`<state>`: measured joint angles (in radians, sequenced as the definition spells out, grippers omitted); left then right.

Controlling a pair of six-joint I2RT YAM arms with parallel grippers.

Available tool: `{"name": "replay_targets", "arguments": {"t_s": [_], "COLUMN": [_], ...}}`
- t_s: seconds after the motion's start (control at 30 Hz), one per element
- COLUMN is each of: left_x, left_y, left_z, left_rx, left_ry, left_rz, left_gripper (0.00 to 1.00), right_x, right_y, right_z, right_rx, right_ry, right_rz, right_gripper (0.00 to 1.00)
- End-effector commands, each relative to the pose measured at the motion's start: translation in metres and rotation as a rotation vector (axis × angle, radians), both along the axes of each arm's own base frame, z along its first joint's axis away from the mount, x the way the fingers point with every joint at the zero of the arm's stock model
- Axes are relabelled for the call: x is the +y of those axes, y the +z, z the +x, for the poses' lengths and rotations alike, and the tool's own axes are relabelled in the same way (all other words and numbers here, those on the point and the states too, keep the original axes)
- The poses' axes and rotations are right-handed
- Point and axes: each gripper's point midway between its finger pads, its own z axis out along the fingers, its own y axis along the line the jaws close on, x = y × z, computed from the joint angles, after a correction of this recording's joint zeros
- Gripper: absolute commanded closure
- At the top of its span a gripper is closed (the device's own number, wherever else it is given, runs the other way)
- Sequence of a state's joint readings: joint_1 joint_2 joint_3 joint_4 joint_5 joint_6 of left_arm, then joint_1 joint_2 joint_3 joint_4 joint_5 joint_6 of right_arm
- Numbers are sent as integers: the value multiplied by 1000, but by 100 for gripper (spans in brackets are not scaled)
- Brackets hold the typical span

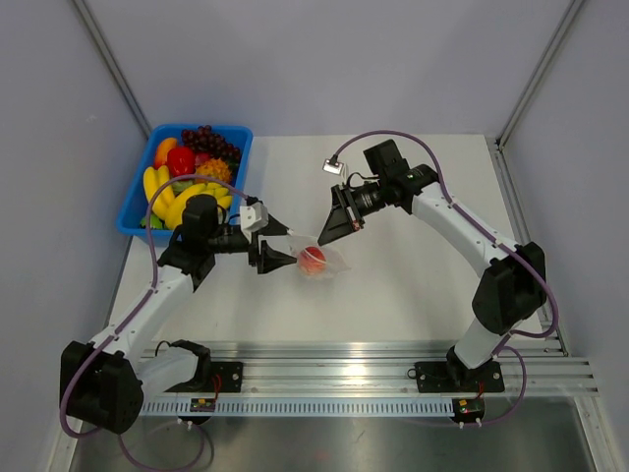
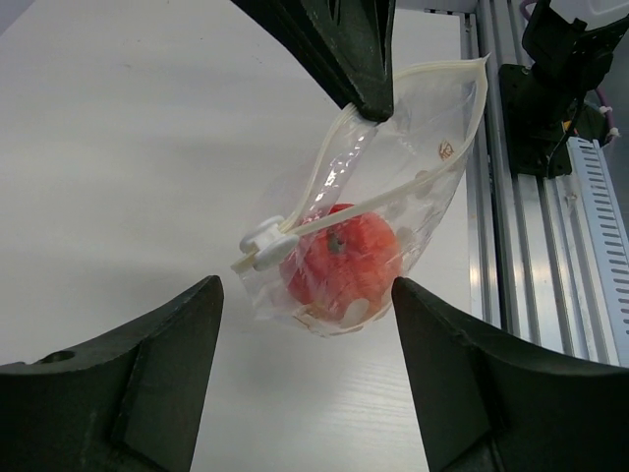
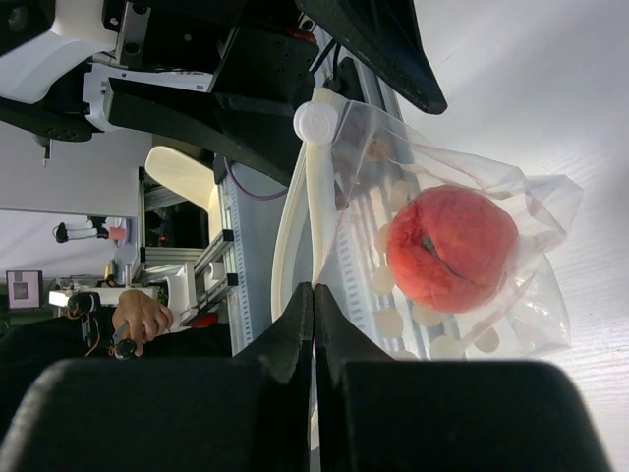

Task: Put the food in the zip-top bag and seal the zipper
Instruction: Adjust the zipper on the food storage bag.

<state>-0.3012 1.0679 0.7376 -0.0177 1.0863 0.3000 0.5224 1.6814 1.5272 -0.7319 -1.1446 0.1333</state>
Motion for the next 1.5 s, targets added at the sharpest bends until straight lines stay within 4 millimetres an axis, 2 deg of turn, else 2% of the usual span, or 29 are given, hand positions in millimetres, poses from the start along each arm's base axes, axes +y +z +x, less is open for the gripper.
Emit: {"name": "replay_targets", "arguments": {"t_s": [0.0, 0.07, 0.17, 0.2, 0.27, 0.3, 0.37, 0.5, 0.53, 0.6, 0.63, 0.67, 0.73, 0.8, 0.83, 0.97, 1.1, 1.3, 1.47], "left_x": [-8, -10, -13, -14, -14, -14, -15, -16, -16, -16, -14, -13, -10, -7, -5, -4, -3, -3, -4], "left_y": [30, 29, 24, 24, 25, 24, 26, 30, 31, 33, 34, 36, 35, 35, 36, 34, 34, 28, 24], "left_z": [-5, -6, -5, -4, -2, -1, 2, 8, 10, 11, 16, 18, 24, 25, 26, 16, 13, 13, 14], "left_rx": [-88, -85, -59, -57, -54, -48, -43, -16, -14, 8, 26, 43, 69, 98, 105, 124, 125, 171, 181], "left_ry": [-87, -96, -93, -92, -83, -76, -69, -43, -30, -15, 25, 51, 110, 140, 156, 130, 111, 109, 112], "left_rz": [-55, -57, -51, -50, -52, -50, -51, -55, -55, -57, -54, -52, -39, -28, -26, -9, 15, 37, 44], "left_gripper": [29, 30, 38, 46, 55, 65, 78, 100, 100, 100, 100, 100, 100, 100, 100, 100, 100, 100, 100], "right_x": [-3, -2, -1, -1, 0, 0, 0, 1, 0, -1, -4, -7, -11, -14, -18, -12, -4, 5, 6], "right_y": [14, 13, 15, 15, 16, 15, 13, -1, -4, -8, -17, -15, -17, -7, -9, 3, 5, 14, 32], "right_z": [-6, -5, -4, -3, -2, -1, 1, 11, 14, 20, 30, 35, 43, 45, 51, 42, 38, 36, 40], "right_rx": [-40, -33, -32, -33, -35, -33, -29, -16, -14, -21, -50, -69, -155, -243, -290, -421, -531, -592, -636], "right_ry": [8, 6, 6, 6, 4, 2, -4, -44, -59, -93, -152, -184, -240, -262, -294, -268, -200, -157, -196], "right_rz": [28, 28, 35, 35, 36, 32, 20, -46, -64, -111, -177, -212, -292, -335, -383, -433, -432, -387, -352], "right_gripper": [100, 100, 100, 100, 100, 100, 100, 100, 100, 79, 70, 58, 49, 36, 32, 29, 28, 28, 28]}}
